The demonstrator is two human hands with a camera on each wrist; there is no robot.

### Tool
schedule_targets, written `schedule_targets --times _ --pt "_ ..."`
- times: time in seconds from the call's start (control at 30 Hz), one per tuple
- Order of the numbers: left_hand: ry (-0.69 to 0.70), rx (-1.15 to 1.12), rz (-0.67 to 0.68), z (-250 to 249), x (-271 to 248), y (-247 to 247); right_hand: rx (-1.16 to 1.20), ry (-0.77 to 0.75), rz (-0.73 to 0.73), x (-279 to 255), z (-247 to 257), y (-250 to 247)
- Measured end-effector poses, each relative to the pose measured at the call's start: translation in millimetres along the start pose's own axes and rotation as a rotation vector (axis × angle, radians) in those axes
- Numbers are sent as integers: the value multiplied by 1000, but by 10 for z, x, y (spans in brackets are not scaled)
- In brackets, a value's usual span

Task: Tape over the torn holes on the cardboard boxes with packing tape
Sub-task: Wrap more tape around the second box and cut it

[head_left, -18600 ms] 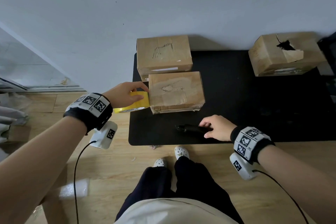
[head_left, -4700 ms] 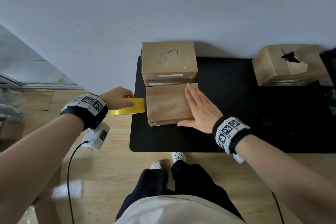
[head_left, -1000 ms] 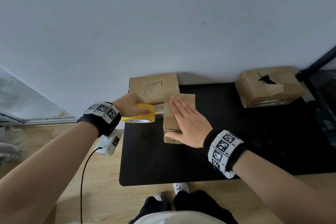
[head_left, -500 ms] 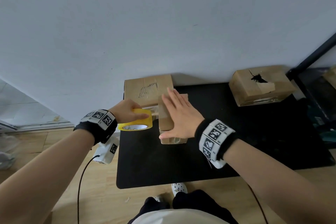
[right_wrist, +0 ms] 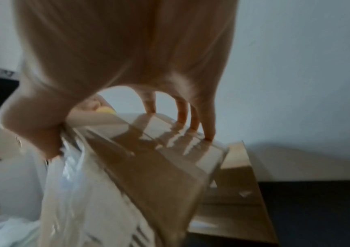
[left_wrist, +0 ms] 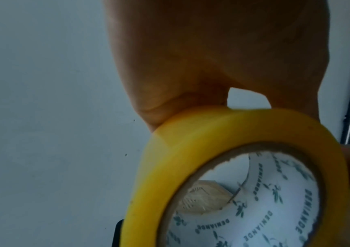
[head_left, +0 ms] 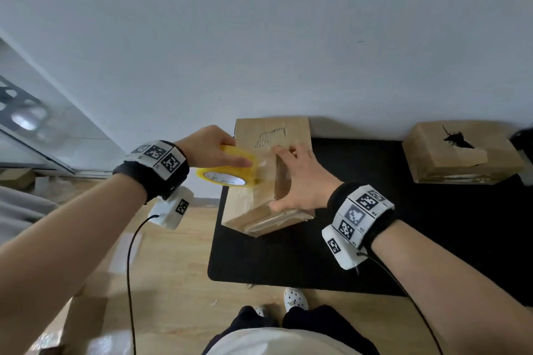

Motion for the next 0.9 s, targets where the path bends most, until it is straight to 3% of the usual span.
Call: schedule_targets --times 0.23,0.57,0.77,0.9 --pt "53 49 112 -202 -28 173 152 -44 -81 -138 -295 138" --pt "230 9 155 -1043 150 480 78 74 -1 -436 -1059 238" --pt "240 59 201 -1246 233 690 -57 -15 78 -279 -1028 410" --pt "262 79 221 -1285 216 693 -46 -28 45 -229 -1005 375"
Point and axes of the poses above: each hand's wrist, its own x-axis towards the middle knuckle, its own y-axis out of the palm, z = x × y, the point moved 10 cm from there along x, towards the middle knuckle, and after that the axes turned 15 degrees about x, right-handed, at the moved point
